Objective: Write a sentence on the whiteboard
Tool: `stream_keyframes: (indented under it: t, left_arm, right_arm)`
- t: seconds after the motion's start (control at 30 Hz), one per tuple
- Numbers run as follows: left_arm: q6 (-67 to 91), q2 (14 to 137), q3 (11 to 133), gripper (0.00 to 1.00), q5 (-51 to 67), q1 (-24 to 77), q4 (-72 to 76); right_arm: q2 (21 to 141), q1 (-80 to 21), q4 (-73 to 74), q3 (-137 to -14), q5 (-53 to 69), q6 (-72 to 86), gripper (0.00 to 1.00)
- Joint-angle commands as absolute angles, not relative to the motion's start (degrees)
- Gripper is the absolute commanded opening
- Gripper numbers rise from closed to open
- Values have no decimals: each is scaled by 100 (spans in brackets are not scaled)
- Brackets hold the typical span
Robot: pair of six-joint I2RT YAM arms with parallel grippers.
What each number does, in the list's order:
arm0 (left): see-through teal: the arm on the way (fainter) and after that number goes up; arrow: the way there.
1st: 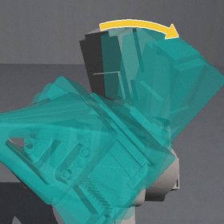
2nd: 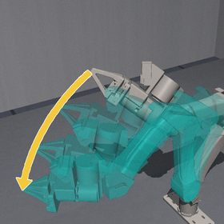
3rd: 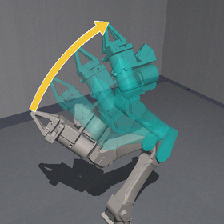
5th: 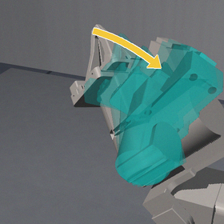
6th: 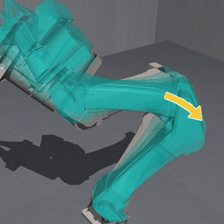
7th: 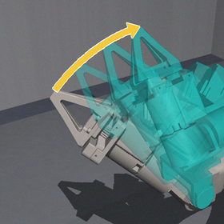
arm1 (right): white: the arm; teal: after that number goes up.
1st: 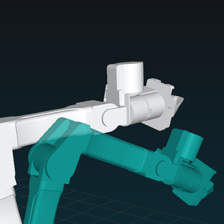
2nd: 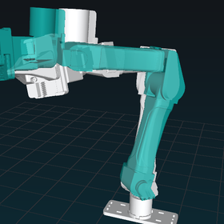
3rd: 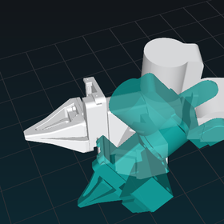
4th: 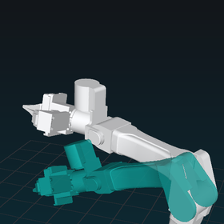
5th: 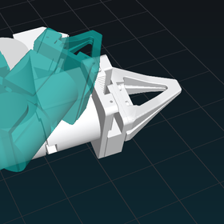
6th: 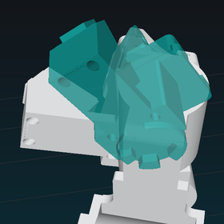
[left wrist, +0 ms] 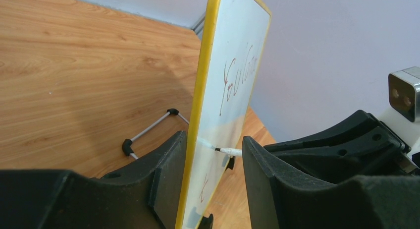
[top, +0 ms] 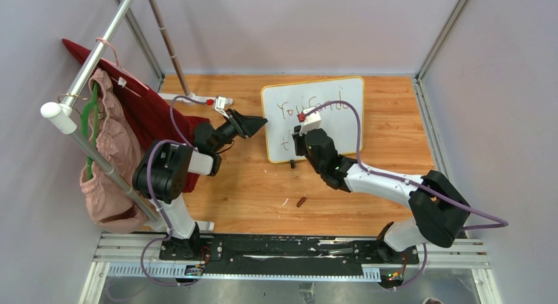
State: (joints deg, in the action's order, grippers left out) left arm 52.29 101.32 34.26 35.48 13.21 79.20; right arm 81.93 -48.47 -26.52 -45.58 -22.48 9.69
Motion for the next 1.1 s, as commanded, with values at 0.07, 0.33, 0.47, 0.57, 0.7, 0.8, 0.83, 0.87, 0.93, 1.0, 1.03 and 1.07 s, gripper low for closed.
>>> stream_keyframes:
  t: [0.07, 0.33, 0.47, 0.57, 0.7, 0.8, 0.83, 0.87, 0.93, 1.0, 1.03, 1.07]
  left_arm:
    - [5387, 10259, 3331, 50, 3649, 1310, 7910]
    - [5404, 10254, 3331, 50, 3649, 1310, 7923]
    - [5405, 10243, 3327, 50, 3650, 1310, 7920]
    - [5405, 10240, 3329, 50, 3642, 1310, 7927]
    - [5410, 10247, 3331, 50, 3648, 1310, 7928]
    - [5414, 10244, 3327, 50, 3647, 1310, 7928]
    - [5421, 10244, 3327, 50, 3641, 1310, 7928]
    - [5423, 10240, 3331, 50, 3644, 1310, 7935]
    - [5423, 10244, 3328, 50, 3645, 1310, 7937]
    - [5431, 10240, 3325, 50, 3647, 1310, 7943]
    - [5432, 10244, 3330, 50, 3647, 1310, 7944]
    - [5432, 10242, 3324, 50, 3647, 1310, 7945]
  right_arm:
    - [8223, -4764, -2537, -4308, -2224, 1219, 0]
    - [8170, -4788, -2356, -4100, -2138, 1381, 0]
    - [8150, -4831, -2325, -4023, -2137, 1436, 0]
    - [8134, -4873, -2299, -3968, -2136, 1459, 0]
    - [8122, -4928, -2277, -3884, -2127, 1503, 0]
    - [8106, -4975, -2276, -3818, -2127, 1514, 0]
    - [8104, -4982, -2276, -3806, -2127, 1520, 0]
    - [8104, -5000, -2276, -3799, -2127, 1524, 0]
    - [8095, -5008, -2281, -3797, -2131, 1527, 0]
    - [8095, -5008, -2293, -3818, -2140, 1519, 0]
    - [8095, -5009, -2301, -3840, -2158, 1501, 0]
    - [8095, -5010, -2309, -3867, -2158, 1485, 0]
